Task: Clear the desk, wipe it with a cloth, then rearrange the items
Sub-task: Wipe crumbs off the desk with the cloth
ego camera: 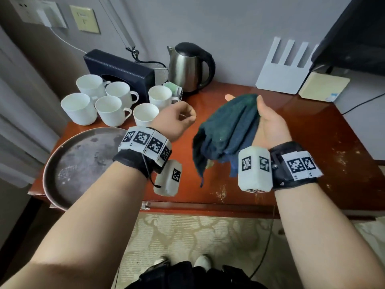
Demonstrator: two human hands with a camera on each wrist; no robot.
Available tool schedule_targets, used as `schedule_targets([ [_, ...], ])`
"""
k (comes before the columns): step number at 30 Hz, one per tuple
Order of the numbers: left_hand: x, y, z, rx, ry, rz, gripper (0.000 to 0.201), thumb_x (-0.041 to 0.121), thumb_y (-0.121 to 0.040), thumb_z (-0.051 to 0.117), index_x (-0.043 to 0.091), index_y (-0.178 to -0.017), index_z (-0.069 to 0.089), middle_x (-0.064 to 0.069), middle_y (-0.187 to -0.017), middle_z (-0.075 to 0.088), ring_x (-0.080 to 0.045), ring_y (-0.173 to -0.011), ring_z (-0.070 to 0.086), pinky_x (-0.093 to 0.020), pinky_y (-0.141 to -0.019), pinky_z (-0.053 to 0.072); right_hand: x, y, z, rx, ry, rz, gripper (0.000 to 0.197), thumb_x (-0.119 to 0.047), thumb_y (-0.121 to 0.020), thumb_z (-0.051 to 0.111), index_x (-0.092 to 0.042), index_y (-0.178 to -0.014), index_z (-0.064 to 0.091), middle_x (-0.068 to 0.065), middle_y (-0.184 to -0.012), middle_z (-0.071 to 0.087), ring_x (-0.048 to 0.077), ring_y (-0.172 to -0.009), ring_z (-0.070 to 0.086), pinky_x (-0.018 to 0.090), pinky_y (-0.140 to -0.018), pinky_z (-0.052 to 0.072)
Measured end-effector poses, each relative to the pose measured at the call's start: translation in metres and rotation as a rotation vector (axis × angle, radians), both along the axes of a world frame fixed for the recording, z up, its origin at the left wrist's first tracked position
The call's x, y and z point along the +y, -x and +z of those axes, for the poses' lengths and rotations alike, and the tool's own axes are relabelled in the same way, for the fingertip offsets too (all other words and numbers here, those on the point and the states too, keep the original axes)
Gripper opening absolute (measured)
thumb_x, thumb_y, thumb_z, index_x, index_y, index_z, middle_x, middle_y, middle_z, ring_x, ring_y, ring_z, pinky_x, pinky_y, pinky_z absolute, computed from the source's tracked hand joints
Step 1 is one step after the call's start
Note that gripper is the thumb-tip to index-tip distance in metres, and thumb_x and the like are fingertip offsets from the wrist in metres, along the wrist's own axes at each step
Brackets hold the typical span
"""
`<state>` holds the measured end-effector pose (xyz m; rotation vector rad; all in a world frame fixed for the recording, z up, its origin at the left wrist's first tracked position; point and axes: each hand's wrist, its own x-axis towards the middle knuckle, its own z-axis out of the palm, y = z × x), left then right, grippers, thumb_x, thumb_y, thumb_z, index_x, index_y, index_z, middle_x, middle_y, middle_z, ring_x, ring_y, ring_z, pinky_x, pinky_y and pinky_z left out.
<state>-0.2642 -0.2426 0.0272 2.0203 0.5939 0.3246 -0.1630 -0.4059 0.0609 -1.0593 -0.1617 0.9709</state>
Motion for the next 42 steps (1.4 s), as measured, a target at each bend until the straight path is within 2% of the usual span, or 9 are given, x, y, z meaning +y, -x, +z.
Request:
schedule_targets([
  [5,-0.013,-0.011,-0.006,0.098,-0.085,0.052,0.003,0.016,-0.092,0.055,0.018,-0.094,0.055,0.008,-0.088,0.057,-0.011,-0.081,0.051,-0.012,-0.066,0.041,-0.030,-0.027,-0.007,-0.034,-0.041,-0.041,0.058,-0.049,-0.096,0.030,-0.013,-0.096,0.076,0.011,-0.104,0.072,0.024,-0.097,0.070,0.044,-0.086,0.053],
  [9,-0.027,-0.011,-0.017,0.229,-0.182,0.059,0.020,0.017,-0.093,0.053,0.011,-0.110,0.061,-0.003,-0.113,0.062,-0.018,-0.101,0.058,-0.024,-0.084,0.041,-0.040,-0.042,-0.011,-0.212,0.112,-0.119,0.040,-0.042,-0.089,0.054,-0.021,-0.124,0.057,0.011,-0.124,0.063,0.026,-0.113,0.062,0.048,-0.103,0.044],
  [14,-0.035,-0.008,-0.056,0.418,-0.271,-0.001,0.034,0.019,-0.094,0.051,0.016,-0.127,0.054,-0.004,-0.136,0.048,-0.021,-0.125,0.047,-0.027,-0.101,0.036,-0.052,-0.036,-0.022,-0.686,0.418,0.051,0.022,-0.037,-0.097,0.042,-0.030,-0.094,0.063,0.005,-0.120,0.057,0.012,-0.110,0.055,0.033,-0.107,0.037],
  [18,-0.036,0.004,-0.102,0.698,-0.301,-0.083,0.050,0.026,-0.094,0.050,0.023,-0.142,0.037,-0.008,-0.150,0.031,-0.029,-0.137,0.032,-0.035,-0.112,0.028,-0.054,-0.015,-0.067,-0.947,0.667,0.173,0.017,-0.026,-0.099,0.040,-0.022,-0.110,0.052,-0.005,-0.126,0.034,0.008,-0.118,0.039,0.012,-0.095,0.024],
  [22,-0.037,0.030,-0.145,0.827,-0.389,-0.209,0.062,0.030,-0.096,0.046,0.024,-0.150,0.016,-0.002,-0.160,0.000,-0.027,-0.147,-0.002,-0.037,-0.120,0.004,-0.045,0.009,-0.143,-1.204,1.107,0.662,0.042,-0.044,-0.098,0.031,-0.029,-0.133,0.049,-0.002,-0.157,0.013,0.023,-0.145,0.007,0.037,-0.117,0.010],
  [30,-0.031,0.047,-0.170,0.866,-0.588,-0.339,0.062,0.042,-0.100,0.027,0.030,-0.150,-0.006,0.000,-0.158,-0.017,-0.026,-0.146,-0.013,-0.040,-0.119,-0.005,-0.021,0.030,-0.198,-1.341,1.278,0.615,0.068,-0.062,-0.091,0.031,-0.033,-0.149,0.012,0.001,-0.160,-0.004,0.029,-0.146,-0.011,0.046,-0.118,-0.001],
  [34,-0.031,0.046,-0.170,0.899,-0.605,-0.354,0.060,0.044,-0.100,0.022,0.031,-0.150,-0.010,0.001,-0.158,-0.019,-0.024,-0.146,-0.016,-0.040,-0.119,-0.007,-0.027,0.063,-0.209,-1.518,1.140,0.551,0.050,-0.047,-0.096,0.034,-0.036,-0.145,0.028,0.007,-0.157,0.016,0.031,-0.145,0.006,0.050,-0.114,0.009],
  [38,-0.030,0.045,-0.165,0.904,-0.557,-0.361,0.061,0.042,-0.100,0.026,0.032,-0.150,-0.008,0.000,-0.158,-0.019,-0.026,-0.146,-0.017,-0.042,-0.119,-0.007,-0.053,0.058,-0.199,-1.619,1.074,0.784,0.047,-0.030,-0.099,0.039,-0.036,-0.144,0.029,0.009,-0.153,0.020,0.031,-0.140,0.016,0.047,-0.111,0.020],
  [42,-0.038,0.035,-0.156,0.929,-0.487,-0.352,0.063,0.040,-0.099,0.030,0.034,-0.150,-0.007,-0.002,-0.157,-0.023,-0.030,-0.144,-0.020,-0.048,-0.118,-0.009,-0.080,0.014,-0.169,-1.285,1.213,0.252,0.044,-0.026,-0.099,0.039,-0.025,-0.143,0.036,0.010,-0.148,0.027,0.033,-0.133,0.025,0.040,-0.107,0.029],
])
